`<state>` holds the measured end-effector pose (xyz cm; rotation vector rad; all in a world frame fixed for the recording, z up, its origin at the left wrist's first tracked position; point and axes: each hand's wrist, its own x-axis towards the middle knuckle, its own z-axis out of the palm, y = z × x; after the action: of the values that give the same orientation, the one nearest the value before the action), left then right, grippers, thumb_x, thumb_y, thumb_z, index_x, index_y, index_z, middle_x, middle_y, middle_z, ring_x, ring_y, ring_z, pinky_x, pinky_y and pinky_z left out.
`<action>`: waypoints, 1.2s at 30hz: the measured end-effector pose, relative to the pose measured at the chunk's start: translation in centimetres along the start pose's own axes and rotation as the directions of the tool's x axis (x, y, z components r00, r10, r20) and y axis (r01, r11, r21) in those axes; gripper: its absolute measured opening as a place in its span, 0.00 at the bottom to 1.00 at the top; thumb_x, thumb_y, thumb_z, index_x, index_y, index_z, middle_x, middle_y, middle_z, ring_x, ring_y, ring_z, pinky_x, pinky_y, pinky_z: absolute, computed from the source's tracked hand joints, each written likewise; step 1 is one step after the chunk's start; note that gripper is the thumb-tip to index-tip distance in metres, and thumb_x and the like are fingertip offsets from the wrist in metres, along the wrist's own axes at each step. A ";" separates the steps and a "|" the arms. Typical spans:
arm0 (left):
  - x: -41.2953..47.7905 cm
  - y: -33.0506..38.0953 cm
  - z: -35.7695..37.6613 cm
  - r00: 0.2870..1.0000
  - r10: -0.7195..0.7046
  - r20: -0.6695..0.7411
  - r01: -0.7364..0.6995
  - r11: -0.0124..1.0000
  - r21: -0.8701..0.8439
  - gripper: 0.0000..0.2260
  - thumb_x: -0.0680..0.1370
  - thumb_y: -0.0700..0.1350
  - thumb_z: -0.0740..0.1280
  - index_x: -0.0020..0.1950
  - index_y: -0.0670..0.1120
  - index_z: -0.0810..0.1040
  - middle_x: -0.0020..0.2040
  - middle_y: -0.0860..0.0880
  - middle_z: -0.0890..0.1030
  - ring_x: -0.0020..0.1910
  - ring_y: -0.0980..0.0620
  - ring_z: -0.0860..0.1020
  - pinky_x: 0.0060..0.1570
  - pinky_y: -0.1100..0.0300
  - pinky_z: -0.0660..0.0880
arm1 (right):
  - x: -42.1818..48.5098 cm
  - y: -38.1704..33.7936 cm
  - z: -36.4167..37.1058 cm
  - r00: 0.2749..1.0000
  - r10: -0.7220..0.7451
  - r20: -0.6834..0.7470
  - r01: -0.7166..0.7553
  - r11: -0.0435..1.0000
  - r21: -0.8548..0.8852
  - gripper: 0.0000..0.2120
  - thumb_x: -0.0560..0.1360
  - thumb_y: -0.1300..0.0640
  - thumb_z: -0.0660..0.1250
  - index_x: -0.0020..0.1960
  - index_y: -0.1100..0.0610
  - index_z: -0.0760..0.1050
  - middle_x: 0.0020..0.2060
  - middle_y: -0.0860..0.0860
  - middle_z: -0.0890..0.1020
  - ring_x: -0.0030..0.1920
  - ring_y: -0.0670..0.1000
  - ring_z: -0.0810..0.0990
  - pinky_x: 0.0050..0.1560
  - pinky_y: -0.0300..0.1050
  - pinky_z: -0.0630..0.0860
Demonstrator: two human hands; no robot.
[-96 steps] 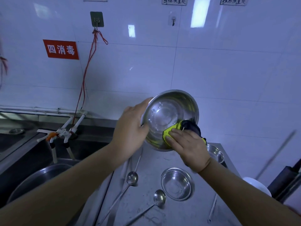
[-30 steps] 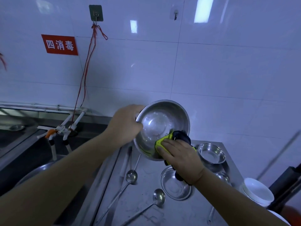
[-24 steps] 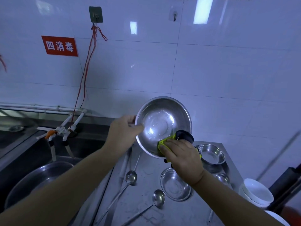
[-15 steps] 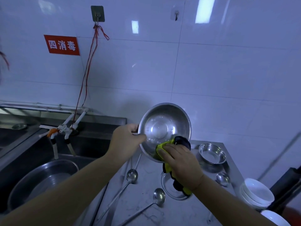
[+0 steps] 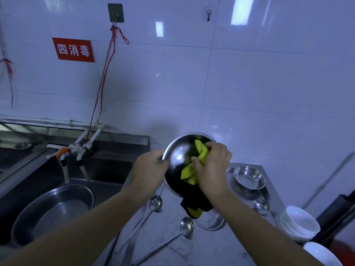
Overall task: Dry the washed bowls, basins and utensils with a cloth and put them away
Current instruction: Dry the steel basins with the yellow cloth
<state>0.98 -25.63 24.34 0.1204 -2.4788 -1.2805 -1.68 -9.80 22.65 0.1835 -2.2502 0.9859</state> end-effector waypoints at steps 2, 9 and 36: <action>-0.3 0.6 0.5 1.000 0.024 -0.018 -0.024 1.000 0.011 0.08 0.67 0.47 0.63 0.40 0.49 0.81 0.32 0.51 0.81 0.35 0.52 0.79 0.38 0.53 0.75 | -1.3 -0.2 1.6 0.997 0.007 0.075 0.004 0.989 -0.151 0.27 0.71 0.39 0.58 0.57 0.61 0.71 0.51 0.55 0.70 0.52 0.55 0.66 0.51 0.50 0.63; 0.2 0.7 -0.2 0.994 0.112 -0.021 -0.107 0.981 0.164 0.09 0.70 0.42 0.61 0.44 0.47 0.80 0.34 0.47 0.80 0.36 0.48 0.78 0.40 0.50 0.75 | -4.0 1.3 1.2 0.751 -0.338 0.568 0.342 0.934 0.104 0.23 0.70 0.60 0.60 0.65 0.59 0.73 0.62 0.54 0.73 0.62 0.53 0.67 0.63 0.41 0.63; 1.8 -0.9 -1.7 0.970 0.242 -0.001 -0.221 0.887 0.405 0.05 0.75 0.40 0.61 0.40 0.45 0.74 0.30 0.48 0.77 0.32 0.49 0.76 0.34 0.54 0.73 | -1.1 0.9 -4.1 0.835 -0.526 0.160 0.524 0.850 0.060 0.20 0.69 0.72 0.60 0.59 0.61 0.77 0.55 0.53 0.79 0.53 0.53 0.72 0.58 0.39 0.66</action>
<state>-0.18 -27.88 24.96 -0.0432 -2.5836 -0.6501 0.97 -6.46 23.45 0.8761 -2.1568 0.7006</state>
